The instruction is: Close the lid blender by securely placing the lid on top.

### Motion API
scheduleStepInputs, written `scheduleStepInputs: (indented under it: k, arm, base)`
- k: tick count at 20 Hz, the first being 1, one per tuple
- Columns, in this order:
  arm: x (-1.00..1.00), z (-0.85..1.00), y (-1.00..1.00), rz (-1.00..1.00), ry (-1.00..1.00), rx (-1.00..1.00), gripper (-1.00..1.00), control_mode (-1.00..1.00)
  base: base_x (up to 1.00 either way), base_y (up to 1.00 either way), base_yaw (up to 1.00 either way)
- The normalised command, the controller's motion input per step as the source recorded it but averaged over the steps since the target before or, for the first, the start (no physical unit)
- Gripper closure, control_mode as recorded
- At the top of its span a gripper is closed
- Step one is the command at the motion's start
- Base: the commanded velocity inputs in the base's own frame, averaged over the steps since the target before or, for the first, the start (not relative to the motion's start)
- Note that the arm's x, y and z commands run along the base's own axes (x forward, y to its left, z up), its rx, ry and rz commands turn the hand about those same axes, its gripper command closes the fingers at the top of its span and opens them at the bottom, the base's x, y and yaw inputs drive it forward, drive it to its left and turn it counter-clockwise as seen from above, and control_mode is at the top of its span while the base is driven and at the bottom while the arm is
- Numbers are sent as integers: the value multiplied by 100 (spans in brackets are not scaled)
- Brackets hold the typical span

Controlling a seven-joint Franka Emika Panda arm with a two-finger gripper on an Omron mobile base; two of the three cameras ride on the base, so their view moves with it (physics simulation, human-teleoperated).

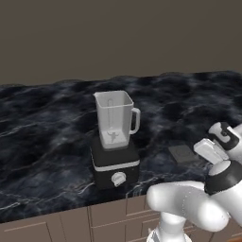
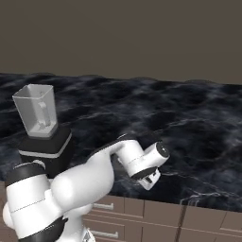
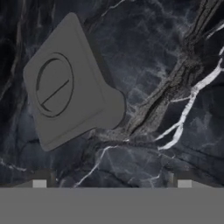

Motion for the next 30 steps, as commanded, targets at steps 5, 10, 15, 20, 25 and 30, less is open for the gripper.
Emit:
scheduleStepInputs:
  k: [5,10,15,20,25,30]
  arm:
    - [23,-12,0,-3,0,7,-100,-100]
    - [31,-13,0,-4,0,4,-100,-100]
    - [29,-19,4,-5,0,1,-100,-100]
    - [24,-21,1,-4,0,1,-100,-100]
    - [3,-16,18,-4,0,3,-100,-100]
    - [0,-8,39,-6,0,5,-100,-100]
  base:
    - [0,0,0]
    - [0,0,0]
    - [0,0,0]
    - [0,0,0]
    - [0,0,0]
    - [0,0,0]
